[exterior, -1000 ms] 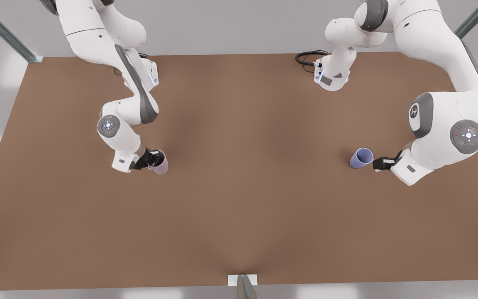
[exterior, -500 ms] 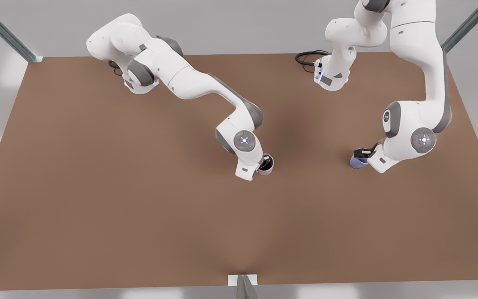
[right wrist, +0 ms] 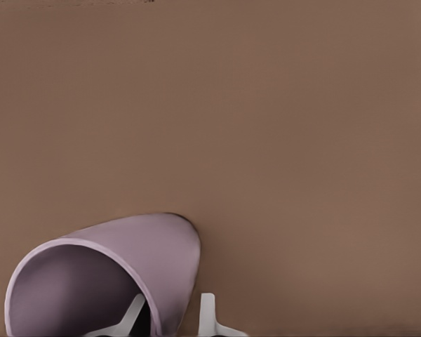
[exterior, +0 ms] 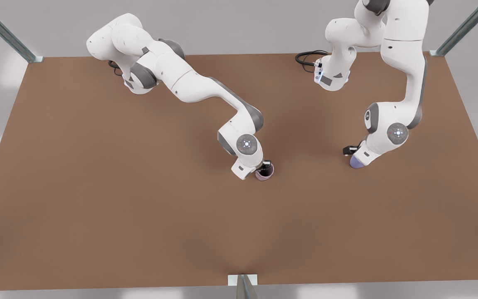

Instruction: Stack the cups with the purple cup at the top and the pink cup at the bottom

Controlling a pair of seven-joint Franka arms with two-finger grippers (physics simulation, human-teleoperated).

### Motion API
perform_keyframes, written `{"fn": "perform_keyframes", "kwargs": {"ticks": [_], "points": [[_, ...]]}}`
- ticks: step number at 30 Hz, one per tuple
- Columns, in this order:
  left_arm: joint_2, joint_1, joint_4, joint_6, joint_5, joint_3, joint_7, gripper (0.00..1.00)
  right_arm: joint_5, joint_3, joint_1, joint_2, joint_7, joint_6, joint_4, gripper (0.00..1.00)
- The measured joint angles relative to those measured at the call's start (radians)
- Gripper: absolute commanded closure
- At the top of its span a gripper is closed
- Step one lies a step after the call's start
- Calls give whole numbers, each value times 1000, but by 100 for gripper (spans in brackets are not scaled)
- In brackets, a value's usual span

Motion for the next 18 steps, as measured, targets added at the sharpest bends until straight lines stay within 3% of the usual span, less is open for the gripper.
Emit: {"fn": "perform_keyframes", "kwargs": {"ticks": [5, 6, 8, 10, 11, 14, 15, 16, 18], "points": [[21, 0, -28, 38, 0, 1, 1, 0, 2, -7, 0, -6, 66, -4, -1, 56], [25, 0, -31, 43, 0, 1, 1, 11, 2, -8, 0, -9, 77, -11, -1, 55], [34, 0, -33, 51, 1, 2, 0, 44, 3, -12, 2, -32, 97, -37, -2, 50], [41, 0, -32, 58, 4, 3, -3, 54, 3, -47, 11, -89, 112, -79, -4, 46], [44, 0, -32, 61, 8, 3, -6, 64, 4, -63, 11, -139, 117, -102, -13, 45], [46, 0, -32, 69, 7, 3, -9, 67, 1, -146, -50, -477, 96, -152, -338, 39], [46, 0, -31, 70, 6, 3, -10, 68, -1, -161, -129, -605, 70, -162, -473, 31], [45, 0, -29, 71, 5, 3, -10, 68, -2, -169, -230, -703, 40, -175, -554, 5], [38, 0, -20, 70, 3, 3, -11, 70, -38, -144, -449, -828, -31, -217, -615, 0]]}}
